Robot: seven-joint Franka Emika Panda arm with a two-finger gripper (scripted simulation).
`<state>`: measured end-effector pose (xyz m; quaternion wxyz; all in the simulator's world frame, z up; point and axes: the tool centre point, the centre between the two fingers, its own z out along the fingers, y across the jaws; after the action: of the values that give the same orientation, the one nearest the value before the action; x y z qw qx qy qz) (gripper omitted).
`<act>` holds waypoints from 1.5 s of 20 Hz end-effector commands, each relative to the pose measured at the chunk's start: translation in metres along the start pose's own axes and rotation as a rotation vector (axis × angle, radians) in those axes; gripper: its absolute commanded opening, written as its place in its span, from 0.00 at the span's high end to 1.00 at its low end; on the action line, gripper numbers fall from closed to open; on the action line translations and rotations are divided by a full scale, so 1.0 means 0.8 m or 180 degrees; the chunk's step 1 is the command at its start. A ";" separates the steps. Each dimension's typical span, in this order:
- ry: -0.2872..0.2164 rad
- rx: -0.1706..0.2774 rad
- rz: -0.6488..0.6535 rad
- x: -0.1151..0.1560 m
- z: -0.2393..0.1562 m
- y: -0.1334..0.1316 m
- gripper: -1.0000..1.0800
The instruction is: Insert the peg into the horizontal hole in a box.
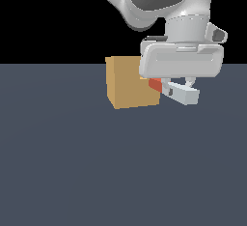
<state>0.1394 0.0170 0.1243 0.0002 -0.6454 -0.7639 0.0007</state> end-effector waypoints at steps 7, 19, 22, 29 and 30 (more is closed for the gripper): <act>0.0000 -0.0005 -0.0408 0.085 -0.028 0.011 1.00; 0.0002 -0.0013 -0.0380 0.079 -0.027 0.011 1.00; 0.0002 -0.0013 -0.0380 0.079 -0.027 0.011 1.00; 0.0003 -0.0004 -0.0380 0.097 -0.025 0.007 1.00; 0.0003 -0.0004 -0.0380 0.104 -0.025 0.006 1.00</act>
<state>0.1321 0.0914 0.1423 0.0010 -0.5996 -0.8003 0.0013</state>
